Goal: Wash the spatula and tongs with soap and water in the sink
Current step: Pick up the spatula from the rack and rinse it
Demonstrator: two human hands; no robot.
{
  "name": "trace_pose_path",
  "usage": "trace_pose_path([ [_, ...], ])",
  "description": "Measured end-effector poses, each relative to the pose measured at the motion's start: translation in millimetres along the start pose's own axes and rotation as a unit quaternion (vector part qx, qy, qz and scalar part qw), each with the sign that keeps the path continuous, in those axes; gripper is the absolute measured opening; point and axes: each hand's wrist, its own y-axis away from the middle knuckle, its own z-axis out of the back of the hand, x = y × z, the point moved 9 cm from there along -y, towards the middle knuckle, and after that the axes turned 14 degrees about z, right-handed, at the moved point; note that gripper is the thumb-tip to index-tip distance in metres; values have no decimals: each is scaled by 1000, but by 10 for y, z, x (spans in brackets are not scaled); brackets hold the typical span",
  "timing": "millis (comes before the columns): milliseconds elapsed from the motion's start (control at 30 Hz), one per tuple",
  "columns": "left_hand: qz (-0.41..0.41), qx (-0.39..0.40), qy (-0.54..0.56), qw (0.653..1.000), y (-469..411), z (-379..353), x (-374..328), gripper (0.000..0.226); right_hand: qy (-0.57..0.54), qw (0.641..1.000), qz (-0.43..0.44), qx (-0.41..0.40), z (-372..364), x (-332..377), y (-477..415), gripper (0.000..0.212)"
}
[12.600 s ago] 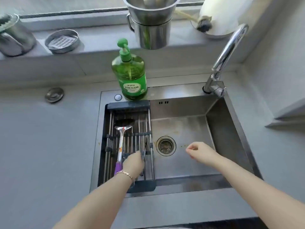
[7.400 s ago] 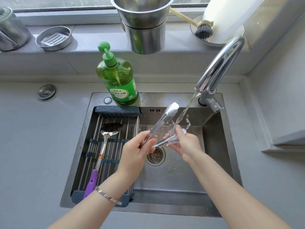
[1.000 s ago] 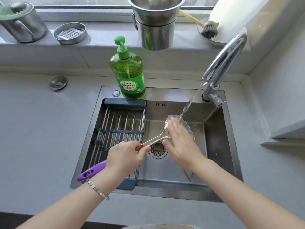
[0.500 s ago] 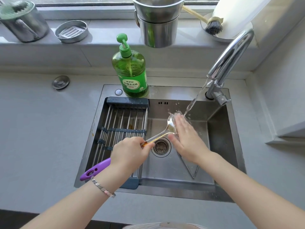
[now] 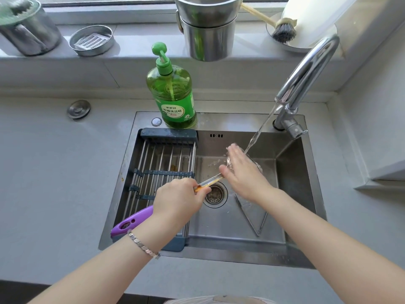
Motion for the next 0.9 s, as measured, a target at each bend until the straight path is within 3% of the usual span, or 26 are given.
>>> trace_pose_path([
  [167,-2,24,-9,1000,-27,-22,-151,44,-97,981,-153,-68,64,-460,-39,69],
  [267,-14,59,-11,998,-57,-39,-242,37,-224,924,-293,-99,-51,-848,126,73],
  [333,-35,111,4,993,-63,-88,-296,24,-290,879,-348,-148,-92,-1094,260,56],
  [467,-77,232,12,970,-54,-232,-253,7,-359,820,-388,-219,-69,-1392,394,43],
  [533,-71,253,-28,964,-104,-299,-107,7,-379,812,-395,-206,-89,-1457,392,41],
  [633,-15,262,18,965,-192,-329,107,16,-427,776,-414,-208,-139,-1554,417,36],
  [700,-6,186,8,982,-254,-229,137,19,-504,712,-417,-256,-146,-1499,470,26],
  [800,5,121,15,992,-255,-145,87,23,-710,482,-384,-341,-358,-1196,504,25],
  [833,9,109,11,994,-250,-139,61,24,-748,449,-359,-331,-427,-1046,482,29],
  [900,4,89,-6,996,-240,-140,-12,23,-784,462,-298,-288,-485,-714,379,37],
])
